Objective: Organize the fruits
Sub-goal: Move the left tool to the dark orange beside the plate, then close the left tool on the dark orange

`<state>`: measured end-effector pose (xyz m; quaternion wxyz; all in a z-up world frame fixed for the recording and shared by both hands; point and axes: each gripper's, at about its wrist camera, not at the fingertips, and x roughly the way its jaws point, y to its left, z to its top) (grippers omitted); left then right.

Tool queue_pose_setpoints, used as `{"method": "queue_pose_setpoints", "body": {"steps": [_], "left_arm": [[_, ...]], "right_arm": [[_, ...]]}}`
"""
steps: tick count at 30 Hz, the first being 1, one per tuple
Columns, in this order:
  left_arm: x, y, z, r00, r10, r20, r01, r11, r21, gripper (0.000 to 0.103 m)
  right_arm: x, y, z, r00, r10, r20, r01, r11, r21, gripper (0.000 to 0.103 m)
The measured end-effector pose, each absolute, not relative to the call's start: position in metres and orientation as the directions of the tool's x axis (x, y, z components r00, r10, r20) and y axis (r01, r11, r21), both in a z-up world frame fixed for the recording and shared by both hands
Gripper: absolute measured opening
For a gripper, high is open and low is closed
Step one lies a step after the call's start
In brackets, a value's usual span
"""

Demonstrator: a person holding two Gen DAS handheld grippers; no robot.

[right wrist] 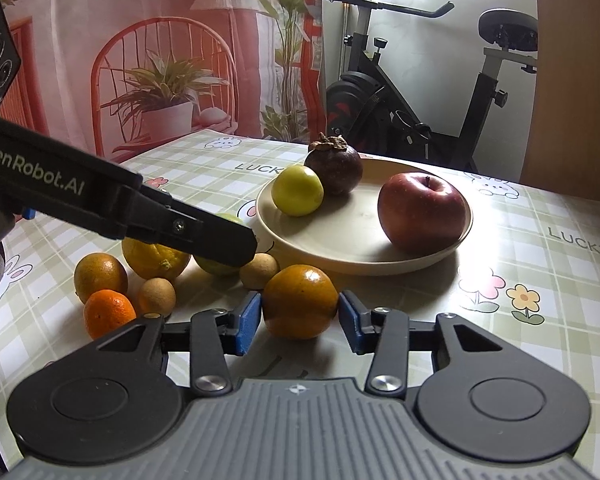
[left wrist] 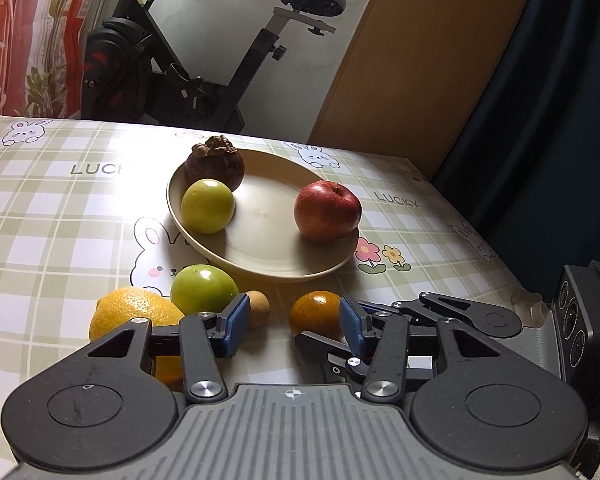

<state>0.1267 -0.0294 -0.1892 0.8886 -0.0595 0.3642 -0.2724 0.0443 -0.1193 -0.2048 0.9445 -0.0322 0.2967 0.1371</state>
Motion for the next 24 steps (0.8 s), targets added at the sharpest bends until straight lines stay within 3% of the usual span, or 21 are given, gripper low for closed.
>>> {"method": "queue_pose_setpoints", "body": {"steps": [24], "left_arm": [[0.138,-0.037,-0.207,0.506,-0.565,-0.652,0.427,0.821,-0.380,0.051]], "right_arm": [[0.046,-0.111,-0.208,0.762,0.288,-0.580,-0.360,0.933,-0.009,0.045]]}}
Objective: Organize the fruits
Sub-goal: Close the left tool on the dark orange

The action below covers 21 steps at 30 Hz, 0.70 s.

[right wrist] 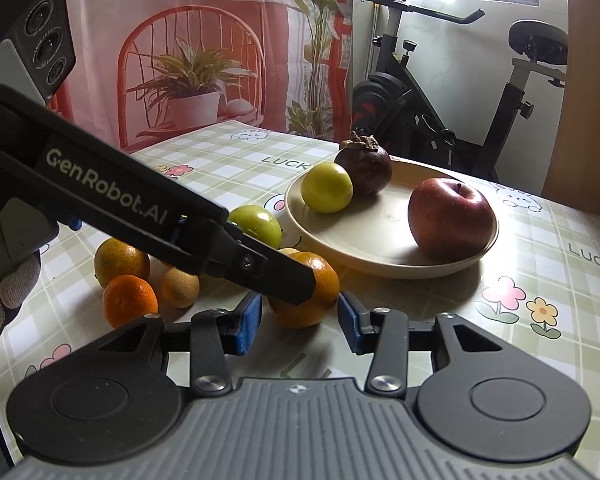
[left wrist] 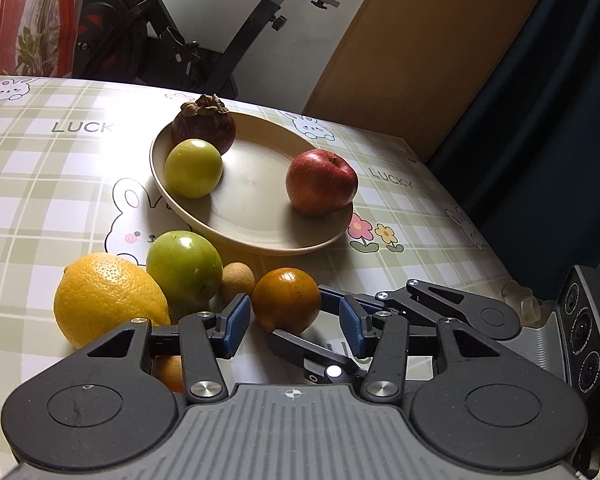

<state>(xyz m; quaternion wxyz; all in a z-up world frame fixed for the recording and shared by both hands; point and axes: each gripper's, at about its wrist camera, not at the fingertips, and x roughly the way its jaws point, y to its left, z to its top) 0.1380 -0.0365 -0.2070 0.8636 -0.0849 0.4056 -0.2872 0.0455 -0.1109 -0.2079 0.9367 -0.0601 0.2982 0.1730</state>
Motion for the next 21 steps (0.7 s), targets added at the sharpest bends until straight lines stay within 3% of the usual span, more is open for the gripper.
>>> {"method": "queue_pose_setpoints", "body": {"steps": [21], "left_arm": [[0.1443,-0.0445,-0.2111,0.494,-0.587,-0.642,0.451,0.804,-0.389,0.050]], "right_arm": [[0.0522,-0.1146,-0.2089,0.750,0.286,-0.596,-0.336,0.941,0.028,0.046]]}}
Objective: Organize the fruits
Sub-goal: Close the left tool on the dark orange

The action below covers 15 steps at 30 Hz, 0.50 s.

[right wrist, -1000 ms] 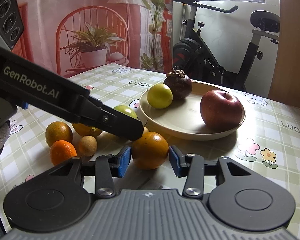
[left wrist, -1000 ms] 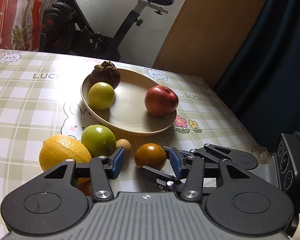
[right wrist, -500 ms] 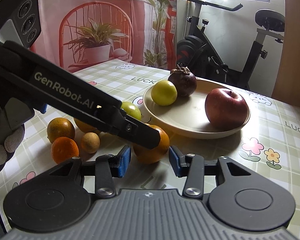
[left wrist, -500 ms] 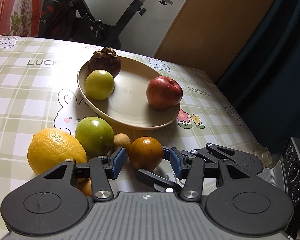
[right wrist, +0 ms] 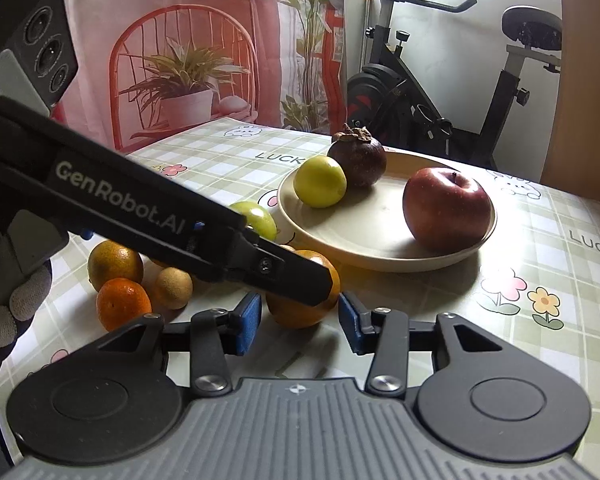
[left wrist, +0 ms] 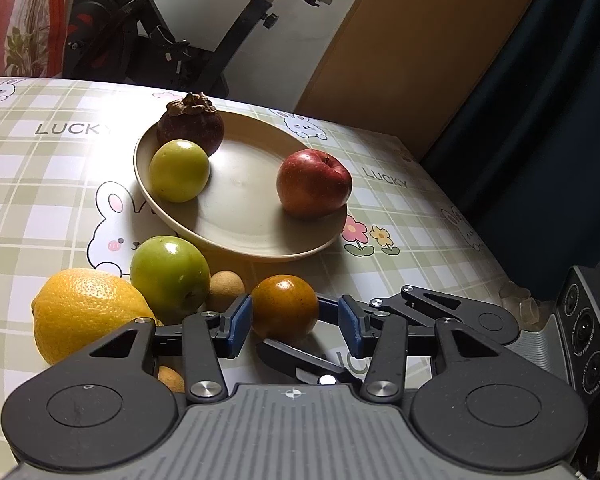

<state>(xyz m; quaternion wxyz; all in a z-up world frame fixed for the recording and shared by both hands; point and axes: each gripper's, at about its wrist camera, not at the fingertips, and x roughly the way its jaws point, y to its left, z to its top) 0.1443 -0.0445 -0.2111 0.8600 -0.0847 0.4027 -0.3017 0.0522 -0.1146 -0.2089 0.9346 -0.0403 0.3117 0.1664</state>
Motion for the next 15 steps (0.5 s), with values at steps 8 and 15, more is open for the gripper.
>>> {"method": "queue_pose_setpoints", "body": {"steps": [8,15], "left_arm": [[0.150,-0.047,-0.217,0.492,-0.567,-0.661,0.446,0.816,-0.369,0.044],[0.152,-0.055,-0.217,0.477,-0.562,-0.676,0.465,0.814,-0.348,0.044]], "right_arm": [[0.060,-0.111,-0.213,0.733,0.258,-0.630,-0.323,0.946,0.011,0.046],[0.056,-0.117,-0.211,0.751,0.261,-0.606,-0.304,0.952,0.033,0.044]]}}
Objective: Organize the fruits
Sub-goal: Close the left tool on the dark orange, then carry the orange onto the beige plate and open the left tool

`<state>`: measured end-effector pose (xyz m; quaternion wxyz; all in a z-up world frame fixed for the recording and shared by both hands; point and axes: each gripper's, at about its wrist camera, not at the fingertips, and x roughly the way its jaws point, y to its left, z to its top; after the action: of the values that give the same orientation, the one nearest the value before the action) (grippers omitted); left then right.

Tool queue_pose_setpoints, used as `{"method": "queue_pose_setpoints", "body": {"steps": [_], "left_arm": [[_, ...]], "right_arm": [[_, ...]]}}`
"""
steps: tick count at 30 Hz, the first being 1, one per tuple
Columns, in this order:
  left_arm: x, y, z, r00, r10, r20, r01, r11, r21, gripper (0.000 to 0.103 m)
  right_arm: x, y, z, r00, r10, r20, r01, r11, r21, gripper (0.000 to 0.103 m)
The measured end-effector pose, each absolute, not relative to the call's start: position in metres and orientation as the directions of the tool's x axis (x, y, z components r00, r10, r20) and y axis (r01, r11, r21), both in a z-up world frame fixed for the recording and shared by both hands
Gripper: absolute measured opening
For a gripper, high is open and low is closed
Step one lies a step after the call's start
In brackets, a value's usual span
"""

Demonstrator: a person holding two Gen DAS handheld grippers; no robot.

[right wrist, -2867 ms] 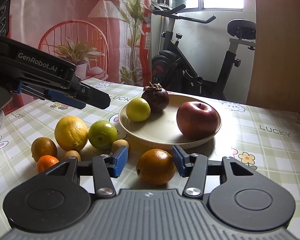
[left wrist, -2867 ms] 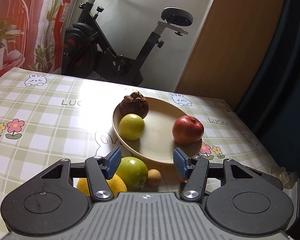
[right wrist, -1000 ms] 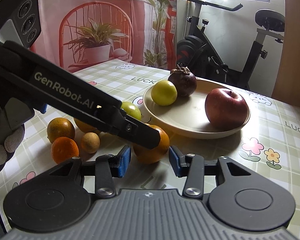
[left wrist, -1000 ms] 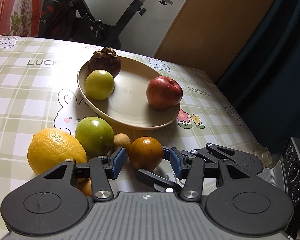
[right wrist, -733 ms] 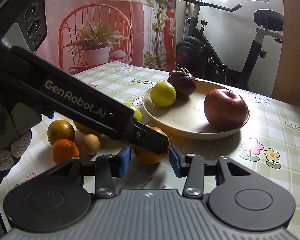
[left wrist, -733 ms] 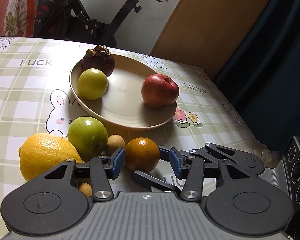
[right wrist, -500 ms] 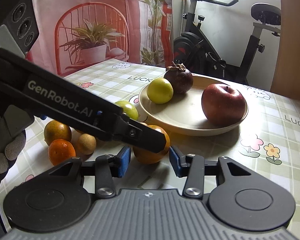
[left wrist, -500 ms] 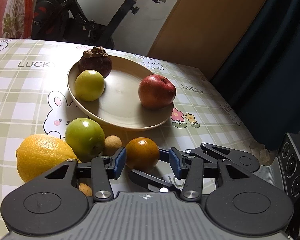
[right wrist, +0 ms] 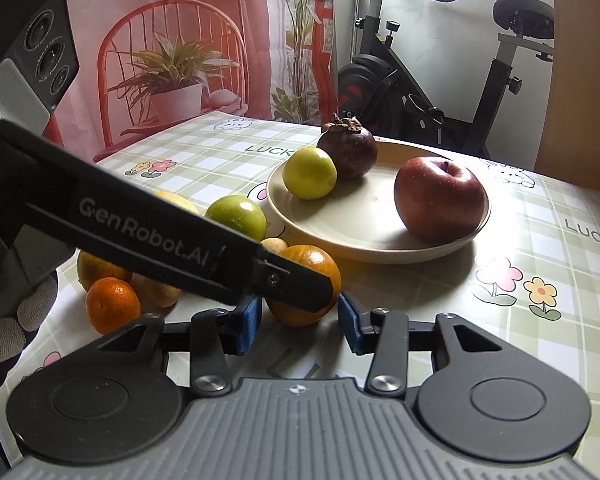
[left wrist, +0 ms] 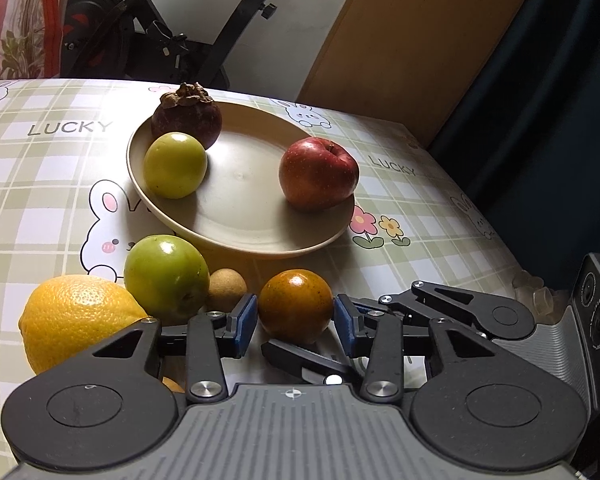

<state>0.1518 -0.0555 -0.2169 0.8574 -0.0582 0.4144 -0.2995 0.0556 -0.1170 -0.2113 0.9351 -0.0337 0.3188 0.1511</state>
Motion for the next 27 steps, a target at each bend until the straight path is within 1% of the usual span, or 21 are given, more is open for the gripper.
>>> {"method": "queue_pose_setpoints", "body": {"steps": [5,9,16,27], "left_arm": [[0.144,-0.057,-0.210,0.475,-0.566,-0.674,0.488,0.807,-0.333,0.044],[0.138,-0.054,-0.203,0.481,-0.575,-0.662,0.499,0.800,-0.333,0.044],[0.139,-0.041,-0.160,0.541,-0.604,-0.585,0.517,0.788,-0.335,0.044],[0.147,-0.027,-0.091,0.625,-0.608,-0.490,0.545,0.789,-0.283,0.044]], "right_arm": [[0.045,-0.115,-0.206,0.773,0.254,-0.581,-0.295,0.955,0.025,0.044],[0.041,-0.116,-0.196,0.779,0.266,-0.568,-0.284,0.957,0.058,0.044],[0.048,-0.109,-0.150,0.817,0.269,-0.510,-0.311,0.950,0.004,0.044],[0.064,-0.088,-0.087,0.872,0.285,-0.399,-0.336,0.940,-0.065,0.044]]}}
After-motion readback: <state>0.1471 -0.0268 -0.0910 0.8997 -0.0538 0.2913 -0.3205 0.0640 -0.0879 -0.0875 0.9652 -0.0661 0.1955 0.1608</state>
